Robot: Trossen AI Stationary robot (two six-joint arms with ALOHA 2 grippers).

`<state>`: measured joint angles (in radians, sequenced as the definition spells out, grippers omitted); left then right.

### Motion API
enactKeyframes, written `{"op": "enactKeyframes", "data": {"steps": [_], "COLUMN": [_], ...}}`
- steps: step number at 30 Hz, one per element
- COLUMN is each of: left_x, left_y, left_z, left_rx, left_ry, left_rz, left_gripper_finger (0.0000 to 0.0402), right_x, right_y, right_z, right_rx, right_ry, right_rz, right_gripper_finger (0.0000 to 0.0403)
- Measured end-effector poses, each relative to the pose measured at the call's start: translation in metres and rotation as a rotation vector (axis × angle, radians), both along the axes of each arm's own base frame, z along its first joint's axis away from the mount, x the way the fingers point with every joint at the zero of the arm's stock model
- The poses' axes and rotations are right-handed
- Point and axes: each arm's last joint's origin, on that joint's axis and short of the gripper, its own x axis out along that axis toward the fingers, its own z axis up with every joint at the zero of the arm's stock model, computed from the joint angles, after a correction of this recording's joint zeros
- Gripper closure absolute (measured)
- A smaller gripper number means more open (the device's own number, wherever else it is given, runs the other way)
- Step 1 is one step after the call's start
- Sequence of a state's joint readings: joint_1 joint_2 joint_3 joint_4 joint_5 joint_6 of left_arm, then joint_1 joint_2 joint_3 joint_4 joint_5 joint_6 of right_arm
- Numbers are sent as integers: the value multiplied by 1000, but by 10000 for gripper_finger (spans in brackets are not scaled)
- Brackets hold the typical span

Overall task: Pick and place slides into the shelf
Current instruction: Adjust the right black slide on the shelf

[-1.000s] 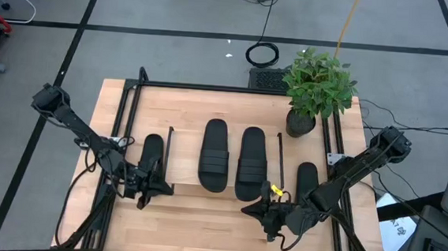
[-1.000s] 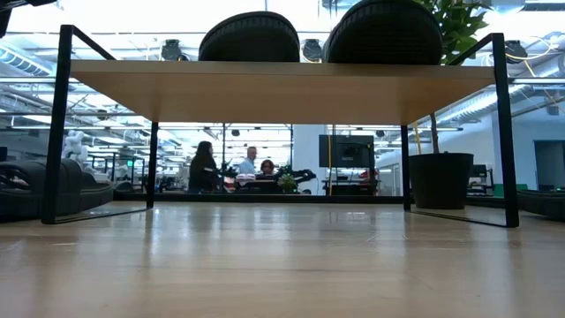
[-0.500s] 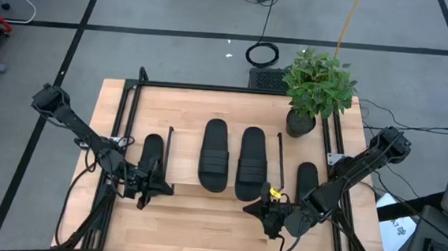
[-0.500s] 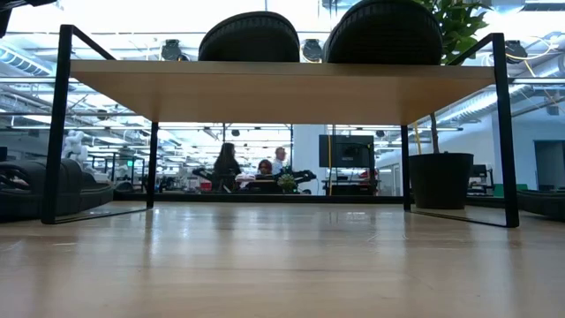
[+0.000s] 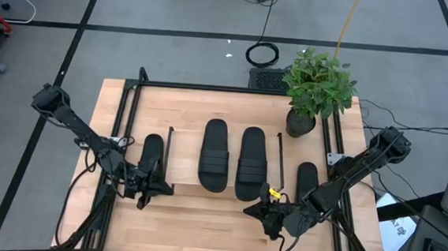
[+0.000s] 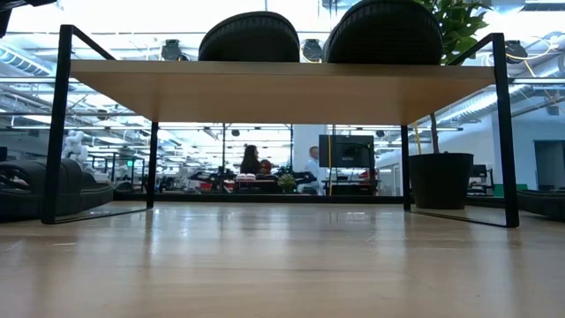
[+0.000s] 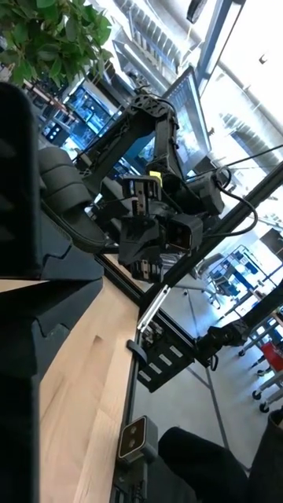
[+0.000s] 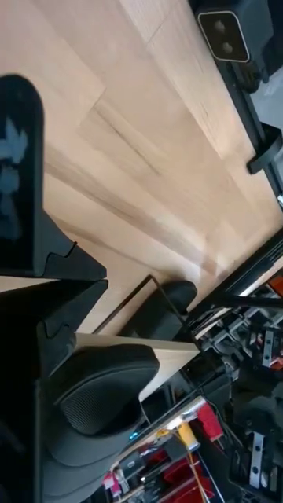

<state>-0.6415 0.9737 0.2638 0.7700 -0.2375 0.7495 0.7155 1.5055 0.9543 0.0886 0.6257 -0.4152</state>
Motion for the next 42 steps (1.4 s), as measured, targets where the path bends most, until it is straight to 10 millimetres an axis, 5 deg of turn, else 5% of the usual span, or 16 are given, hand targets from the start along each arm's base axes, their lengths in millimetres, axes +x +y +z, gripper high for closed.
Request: {"op": "enactKeyframes", "data": {"steps": [42], "left_x": [0], "left_y": [0], "left_z": [0], "left_rx": [-4], "left_ry": [6], "left_rz": [-1], "left_gripper_finger": [400], "right_x": [8], "right_y": [-17], "right_z": [-3], "right_rx": [46], "right_ry": [14], "right_rz": [-149], "right_gripper_finger": [403]}}
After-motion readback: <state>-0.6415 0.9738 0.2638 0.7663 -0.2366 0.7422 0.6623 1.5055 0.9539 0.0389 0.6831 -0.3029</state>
